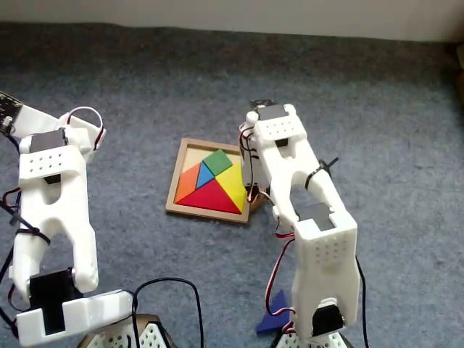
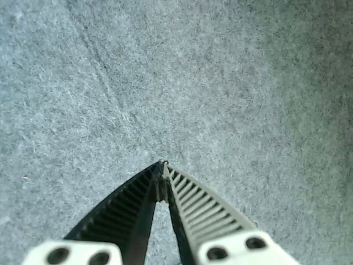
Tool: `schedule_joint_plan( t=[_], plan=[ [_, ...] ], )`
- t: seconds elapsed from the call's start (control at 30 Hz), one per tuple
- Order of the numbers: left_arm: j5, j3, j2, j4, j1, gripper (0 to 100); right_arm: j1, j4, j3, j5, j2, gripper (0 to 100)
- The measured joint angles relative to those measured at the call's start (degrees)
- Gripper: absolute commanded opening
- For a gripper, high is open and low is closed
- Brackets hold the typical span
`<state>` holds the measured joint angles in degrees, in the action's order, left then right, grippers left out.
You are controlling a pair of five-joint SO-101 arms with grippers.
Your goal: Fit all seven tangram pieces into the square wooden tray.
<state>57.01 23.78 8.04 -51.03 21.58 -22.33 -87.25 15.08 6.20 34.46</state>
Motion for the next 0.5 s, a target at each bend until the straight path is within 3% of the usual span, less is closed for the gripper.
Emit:
schedule_joint_plan(
  t=[0.17,0.37,0.5],
  plan=[
    [0.00,0.00,0.00,0.00,0.00,1,-0.44,0.00,-1.58,-0.62,-4.92,0.5],
    [0.00,0.00,0.00,0.00,0.00,1,-7.65,6.33,-8.44,-0.79,-8.18,0.5],
    [0.00,0.00,0.00,0.00,0.00,1,-8.79,8.09,-11.25,-0.79,-8.62,0.5]
  ],
)
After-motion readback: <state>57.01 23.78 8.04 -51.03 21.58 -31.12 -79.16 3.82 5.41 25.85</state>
